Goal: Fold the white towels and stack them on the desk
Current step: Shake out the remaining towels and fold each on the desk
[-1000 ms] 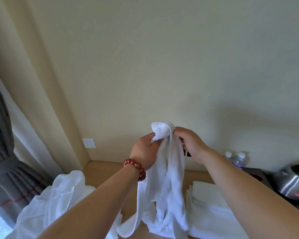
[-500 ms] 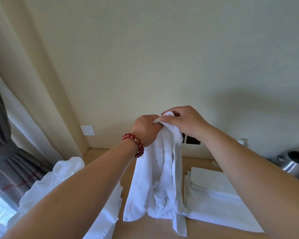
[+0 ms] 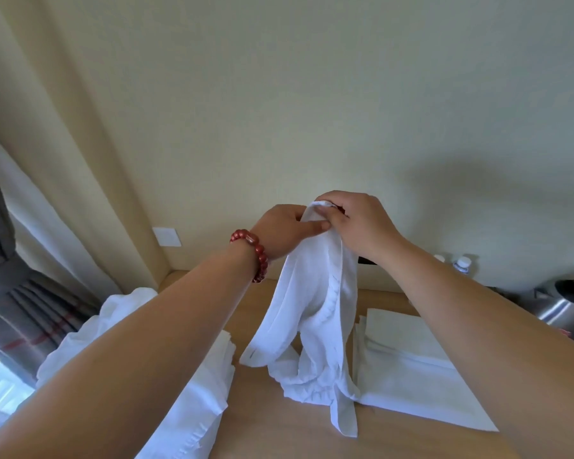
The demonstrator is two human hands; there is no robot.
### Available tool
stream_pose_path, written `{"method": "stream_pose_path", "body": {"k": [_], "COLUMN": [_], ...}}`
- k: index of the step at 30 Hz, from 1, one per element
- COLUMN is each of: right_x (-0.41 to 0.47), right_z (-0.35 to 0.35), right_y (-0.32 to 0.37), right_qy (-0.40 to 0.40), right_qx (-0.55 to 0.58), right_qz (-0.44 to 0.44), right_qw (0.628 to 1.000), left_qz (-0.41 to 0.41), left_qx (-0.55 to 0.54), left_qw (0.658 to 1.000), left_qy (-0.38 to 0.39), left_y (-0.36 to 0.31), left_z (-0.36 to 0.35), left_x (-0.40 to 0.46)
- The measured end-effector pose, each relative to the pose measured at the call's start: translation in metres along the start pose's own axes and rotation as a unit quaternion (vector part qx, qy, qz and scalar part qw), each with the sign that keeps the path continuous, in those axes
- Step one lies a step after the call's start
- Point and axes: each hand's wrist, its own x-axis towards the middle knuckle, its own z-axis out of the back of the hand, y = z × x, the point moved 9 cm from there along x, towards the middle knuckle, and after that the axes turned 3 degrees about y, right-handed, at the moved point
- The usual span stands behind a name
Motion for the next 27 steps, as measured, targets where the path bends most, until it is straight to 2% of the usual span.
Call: {"method": "stream_pose_path", "body": {"k": [5, 13, 21, 27], "right_x": [0.000, -0.006, -0.009, -0.002], "right_z": [-0.004, -0.005, 0.006, 0.036], "right_y": [-0.002, -0.010, -0.007, -0.004], "right_qy": [-0.012, -0.083, -0.118, -0.171], "right_qx": [0.015, 0.018, 0.034, 0.095], "right_qz": [-0.005, -0.020, -0.028, -0.032], "right_qw": [1.000, 0.996, 0.992, 0.980], "left_qz": [-0.007, -0.013, -0.044, 0.012], "left_qx": [-0.014, 0.007, 0.004, -0.021], "left_qw": [0.998, 0.991, 0.992, 0.999], "left_qy": [-0.055, -0.136, -0.121, -0.049], "left_y": [0.002, -0.001, 0.001, 0.038], "left_z": [0.012, 0.016, 0.012, -0.007], "left_x": [0.000, 0.007, 0.005, 0.002]}}
